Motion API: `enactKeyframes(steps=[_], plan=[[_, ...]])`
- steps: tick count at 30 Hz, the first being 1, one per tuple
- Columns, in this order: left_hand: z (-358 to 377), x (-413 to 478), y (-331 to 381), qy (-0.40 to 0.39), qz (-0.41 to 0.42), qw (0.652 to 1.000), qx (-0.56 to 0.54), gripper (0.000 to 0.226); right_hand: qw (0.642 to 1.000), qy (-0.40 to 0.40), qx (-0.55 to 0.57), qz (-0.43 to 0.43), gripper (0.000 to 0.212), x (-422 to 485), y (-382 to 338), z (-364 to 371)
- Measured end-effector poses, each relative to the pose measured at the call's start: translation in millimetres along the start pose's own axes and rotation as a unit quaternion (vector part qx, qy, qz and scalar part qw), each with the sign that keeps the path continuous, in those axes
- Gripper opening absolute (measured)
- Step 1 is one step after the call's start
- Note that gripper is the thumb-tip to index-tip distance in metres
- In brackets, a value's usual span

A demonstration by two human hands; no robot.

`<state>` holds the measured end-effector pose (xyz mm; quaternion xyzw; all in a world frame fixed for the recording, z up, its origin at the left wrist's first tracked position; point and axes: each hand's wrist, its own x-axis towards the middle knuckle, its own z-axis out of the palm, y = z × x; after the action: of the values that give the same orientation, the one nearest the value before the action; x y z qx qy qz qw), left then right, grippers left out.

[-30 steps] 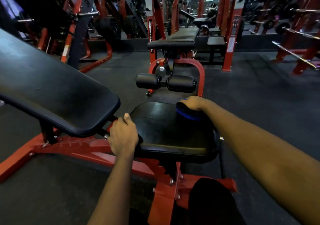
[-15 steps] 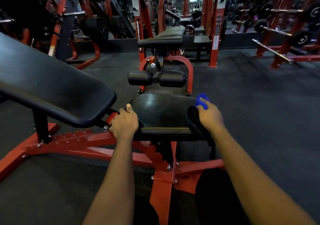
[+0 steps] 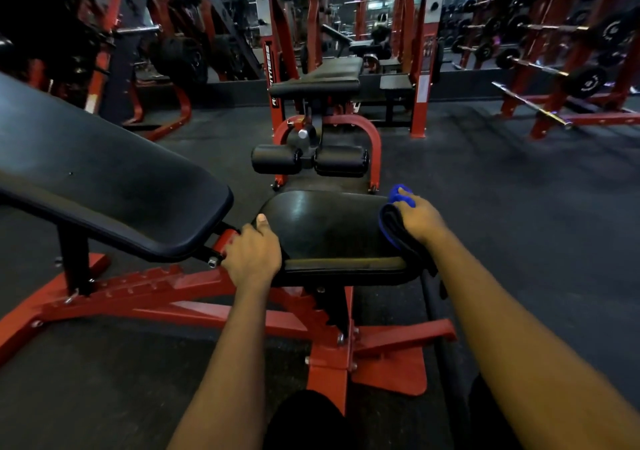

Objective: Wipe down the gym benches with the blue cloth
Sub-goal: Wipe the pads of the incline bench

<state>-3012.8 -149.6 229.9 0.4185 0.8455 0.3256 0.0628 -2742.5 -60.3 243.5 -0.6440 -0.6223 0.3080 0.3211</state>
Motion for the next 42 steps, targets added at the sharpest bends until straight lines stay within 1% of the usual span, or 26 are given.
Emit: enactKeyframes(steps=[2, 3, 5, 7, 10, 13, 15, 18, 22, 24, 26, 30, 32, 35, 39, 40, 42], plan=[[0.8, -0.4, 0.2, 0.009, -0.001, 1.0, -0.002, 0.07, 0.998, 0.042, -0.035, 0.02, 0.049, -29.7, 1.5, 9.2], [1.2, -0.3, 0.8, 0.013, -0.002, 1.0, -0.003, 0.07, 0.997, 0.069, -0.035, 0.028, 0.048, -46.6, 3.3, 14.7], [2.2, -0.1, 0.7, 0.016, -0.002, 1.0, -0.006, 0.069, 0.993, 0.116, -0.011, 0.014, 0.047, -79.7, 4.2, 24.5], [4.0, 0.7, -0.2, 0.019, 0.004, 1.0, -0.013, 0.068, 0.991, 0.133, -0.005, 0.009, 0.048, -82.8, 6.4, 28.7], [3.6, 0.1, -1.4, 0.025, 0.005, 1.0, -0.015, 0.068, 0.994, 0.085, -0.052, 0.046, 0.052, -46.2, 2.9, 19.8], [-0.8, -3.7, 0.9, 0.021, 0.006, 1.0, -0.021, 0.068, 0.999, 0.019, -0.022, 0.033, 0.053, -7.3, -4.8, 1.7], [-3.0, -5.8, 2.3, 0.017, 0.008, 1.0, -0.02, 0.069, 0.999, 0.001, -0.006, 0.034, 0.052, 4.0, -6.4, -2.7], [-3.9, -5.6, 1.8, 0.005, 0.011, 1.0, -0.017, 0.07, 0.995, 0.011, -0.092, 0.026, 0.052, -20.0, -8.7, 5.0], [-4.4, -4.5, 2.4, 0.007, 0.015, 1.0, -0.025, 0.068, 0.981, 0.045, -0.184, -0.049, 0.05, -81.2, -12.1, 26.5], [-8.2, -6.4, 1.6, 0.007, 0.012, 0.999, -0.038, 0.063, 0.97, 0.05, -0.232, -0.062, 0.05, -87.7, -14.4, 31.7], [-11.0, -9.7, -1.5, 0.008, 0.015, 0.999, -0.049, 0.06, 0.966, 0.025, -0.252, -0.059, 0.05, -69.5, -20.7, 27.6], [-10.1, -14.5, -4.5, 0.019, 0.024, 0.998, -0.059, 0.06, 0.956, -0.065, -0.282, -0.044, 0.051, -12.2, -40.9, 19.7], [-11.2, -17.2, -3.3, 0.021, 0.021, 0.997, -0.075, 0.059, 0.947, -0.079, -0.308, -0.052, 0.052, 1.9, -53.3, 25.0], [-13.7, -19.4, -3.0, 0.011, 0.02, 0.996, -0.085, 0.06, 0.939, -0.063, -0.324, -0.093, 0.051, -2.6, -64.8, 39.6], [-17.7, -20.6, -0.3, -0.012, 0.012, 0.996, -0.089, 0.062, 0.93, -0.062, -0.305, -0.196, 0.05, -51.3, -66.0, 59.9], [-19.0, -21.8, 0.4, -0.016, 0.01, 0.996, -0.091, 0.061, 0.93, -0.04, -0.296, -0.215, 0.051, -68.4, -60.7, 62.8], [-21.1, -21.9, 0.6, -0.021, 0.012, 0.996, -0.089, 0.06, 0.928, 0.039, -0.284, -0.239, 0.055, -103.2, -45.2, 67.9]])
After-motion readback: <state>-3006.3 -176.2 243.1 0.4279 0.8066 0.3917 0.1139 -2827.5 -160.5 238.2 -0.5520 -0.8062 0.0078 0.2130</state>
